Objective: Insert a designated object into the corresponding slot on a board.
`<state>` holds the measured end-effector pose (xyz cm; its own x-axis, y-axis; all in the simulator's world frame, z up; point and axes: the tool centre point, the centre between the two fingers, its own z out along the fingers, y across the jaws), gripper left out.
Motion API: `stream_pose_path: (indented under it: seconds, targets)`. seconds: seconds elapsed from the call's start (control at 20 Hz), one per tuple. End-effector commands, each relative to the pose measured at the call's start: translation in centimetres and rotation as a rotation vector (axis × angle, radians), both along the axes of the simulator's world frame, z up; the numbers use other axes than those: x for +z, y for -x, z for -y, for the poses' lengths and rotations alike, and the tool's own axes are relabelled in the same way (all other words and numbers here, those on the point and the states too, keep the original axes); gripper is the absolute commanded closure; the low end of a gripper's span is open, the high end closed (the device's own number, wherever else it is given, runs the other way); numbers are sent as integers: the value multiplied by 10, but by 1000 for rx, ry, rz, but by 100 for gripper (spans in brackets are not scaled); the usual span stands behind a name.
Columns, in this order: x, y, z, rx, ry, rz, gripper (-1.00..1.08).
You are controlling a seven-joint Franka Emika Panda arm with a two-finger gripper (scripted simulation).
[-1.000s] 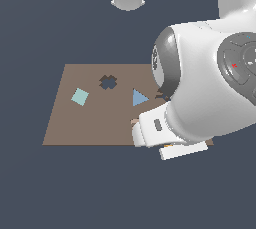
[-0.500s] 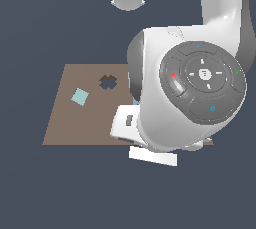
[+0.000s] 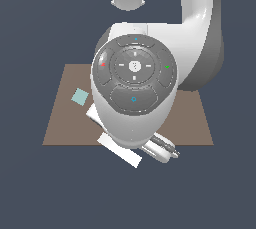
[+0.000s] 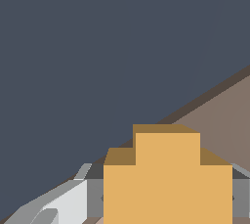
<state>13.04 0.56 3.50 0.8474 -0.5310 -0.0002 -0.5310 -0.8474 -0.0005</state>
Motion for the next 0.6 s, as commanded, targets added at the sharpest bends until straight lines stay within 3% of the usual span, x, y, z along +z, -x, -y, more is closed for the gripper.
stream_pose_path:
  seconds: [0.0, 0.55]
  targets:
    - [1, 5, 14, -105, 0, 1, 108]
    - [3, 52, 70, -623, -1, 1, 108]
